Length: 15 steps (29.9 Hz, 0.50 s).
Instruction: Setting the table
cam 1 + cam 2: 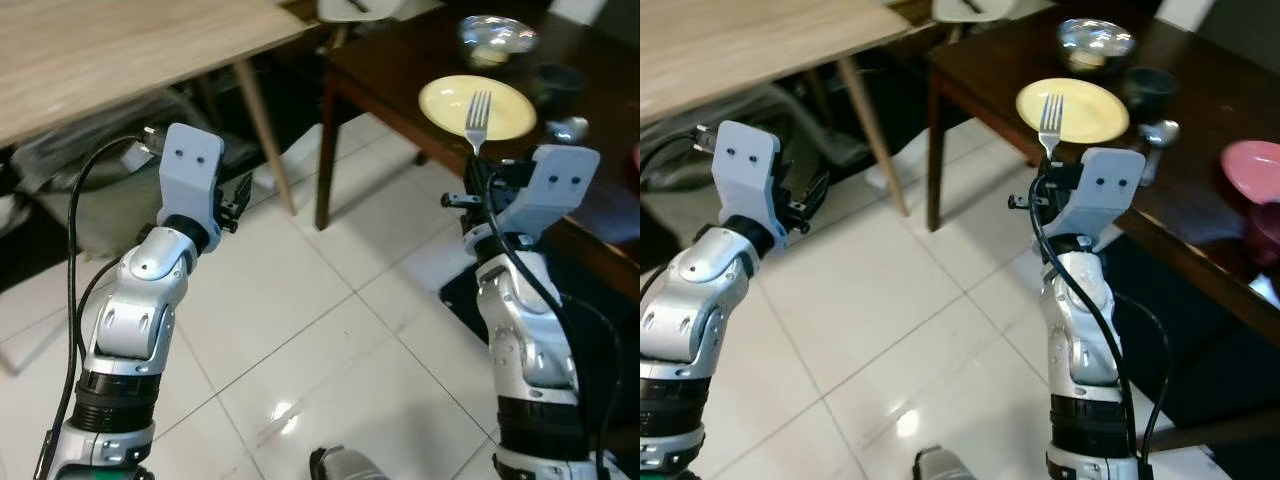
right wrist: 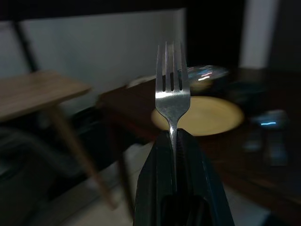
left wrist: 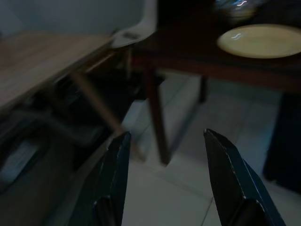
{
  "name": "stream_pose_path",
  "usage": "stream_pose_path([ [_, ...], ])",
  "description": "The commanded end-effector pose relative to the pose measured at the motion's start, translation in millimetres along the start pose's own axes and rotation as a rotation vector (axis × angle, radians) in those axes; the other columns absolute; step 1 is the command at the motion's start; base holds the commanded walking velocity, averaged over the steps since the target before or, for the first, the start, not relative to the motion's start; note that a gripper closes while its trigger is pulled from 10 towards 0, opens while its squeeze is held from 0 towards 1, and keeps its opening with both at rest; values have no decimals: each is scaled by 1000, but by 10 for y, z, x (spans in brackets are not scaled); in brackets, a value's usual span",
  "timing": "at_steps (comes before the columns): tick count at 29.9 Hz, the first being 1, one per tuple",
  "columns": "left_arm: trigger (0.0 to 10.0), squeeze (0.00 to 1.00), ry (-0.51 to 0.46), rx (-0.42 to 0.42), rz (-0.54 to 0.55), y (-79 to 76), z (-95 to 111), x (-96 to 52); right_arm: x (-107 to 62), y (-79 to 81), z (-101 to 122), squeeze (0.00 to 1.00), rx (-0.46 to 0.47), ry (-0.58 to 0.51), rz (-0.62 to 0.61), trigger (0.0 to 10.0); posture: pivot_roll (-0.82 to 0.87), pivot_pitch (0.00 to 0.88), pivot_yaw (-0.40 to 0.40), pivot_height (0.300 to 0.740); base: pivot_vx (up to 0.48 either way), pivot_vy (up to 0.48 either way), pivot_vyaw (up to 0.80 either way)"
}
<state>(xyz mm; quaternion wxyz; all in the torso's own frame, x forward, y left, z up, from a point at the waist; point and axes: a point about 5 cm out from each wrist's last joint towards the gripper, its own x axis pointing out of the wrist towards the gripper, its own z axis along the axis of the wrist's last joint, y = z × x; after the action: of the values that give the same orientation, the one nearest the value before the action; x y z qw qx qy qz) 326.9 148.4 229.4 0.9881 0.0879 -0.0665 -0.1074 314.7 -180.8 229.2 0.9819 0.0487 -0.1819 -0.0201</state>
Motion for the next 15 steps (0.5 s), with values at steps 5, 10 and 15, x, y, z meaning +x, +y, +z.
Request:
stream_pose_path([
  [5, 10000, 55, 9, -4, -9, 0, -37, -13, -8, -6, -9, 0, 9, 1, -10, 10000, -126, 56, 51, 740, 0, 0, -800],
  [10, 10000, 59, 0, -4, -16, -15, -13, 7, 15, -12, 32, 0, 8, -11, -11, 10000, -122, 72, 42, 740, 0, 0, -800],
  [15, 10000, 55, 2, -3, -14, -4, -25, -2, 8, -21, 2, 0, 9, -1, -14, 10000, -124, 55, 47, 740, 0, 0, -800],
])
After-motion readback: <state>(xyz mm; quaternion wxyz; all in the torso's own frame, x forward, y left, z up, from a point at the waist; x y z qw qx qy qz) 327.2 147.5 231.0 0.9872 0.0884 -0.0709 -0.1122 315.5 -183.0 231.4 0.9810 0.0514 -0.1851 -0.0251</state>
